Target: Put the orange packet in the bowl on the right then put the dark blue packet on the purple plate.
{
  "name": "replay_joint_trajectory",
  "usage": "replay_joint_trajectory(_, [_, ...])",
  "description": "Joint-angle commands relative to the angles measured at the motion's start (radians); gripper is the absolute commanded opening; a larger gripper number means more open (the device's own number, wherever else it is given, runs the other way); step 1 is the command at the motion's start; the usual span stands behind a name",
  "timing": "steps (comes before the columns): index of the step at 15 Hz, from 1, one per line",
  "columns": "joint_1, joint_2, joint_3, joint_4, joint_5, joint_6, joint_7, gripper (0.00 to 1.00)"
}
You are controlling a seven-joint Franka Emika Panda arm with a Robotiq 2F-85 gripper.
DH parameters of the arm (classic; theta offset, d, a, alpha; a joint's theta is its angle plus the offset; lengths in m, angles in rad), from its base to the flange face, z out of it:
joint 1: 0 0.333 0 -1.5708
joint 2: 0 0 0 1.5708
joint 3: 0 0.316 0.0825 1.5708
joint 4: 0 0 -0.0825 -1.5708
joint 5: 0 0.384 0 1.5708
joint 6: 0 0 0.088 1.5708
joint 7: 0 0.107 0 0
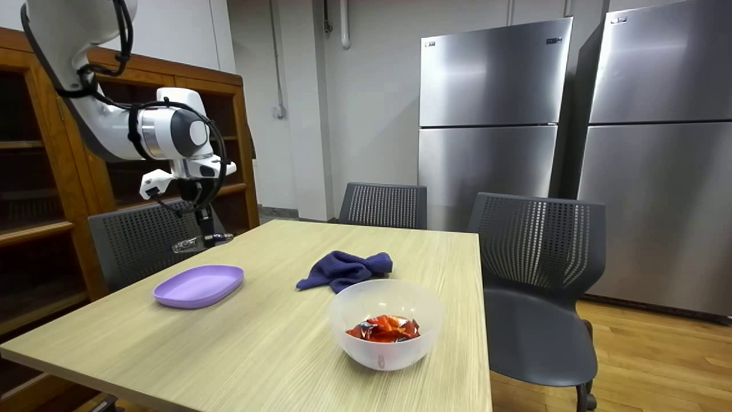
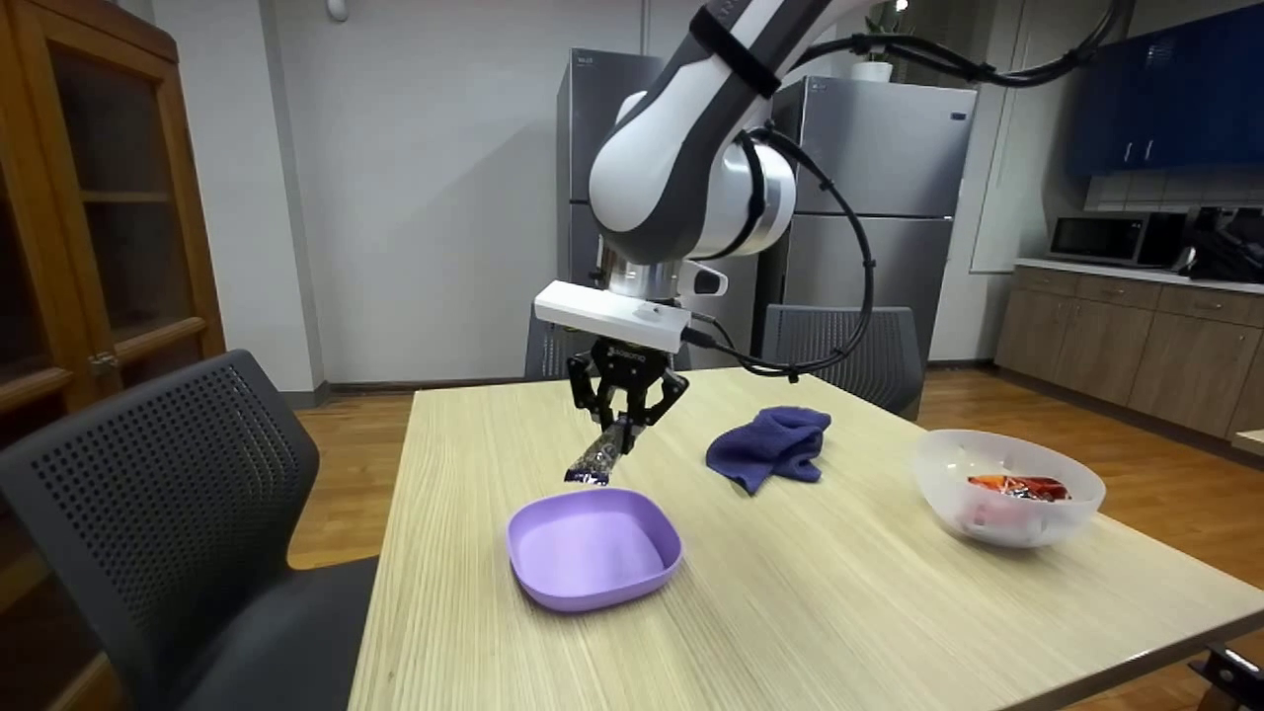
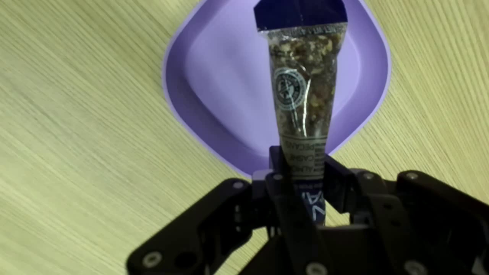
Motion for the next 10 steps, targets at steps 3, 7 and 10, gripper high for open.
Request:
replay_joint_trajectory(3, [0.056, 0.1, -0.022, 0.125, -0.021, -0.063, 0.094, 0.06])
replay_joint_trajectory(7, [0.077, 0.147, -0.03, 0.171, -0.019, -0.079, 0.125, 0.06])
replay_joint_trajectory(10, [0.082, 0.181, -0.035, 0.2, -0.019, -0.107, 0.141, 0.06])
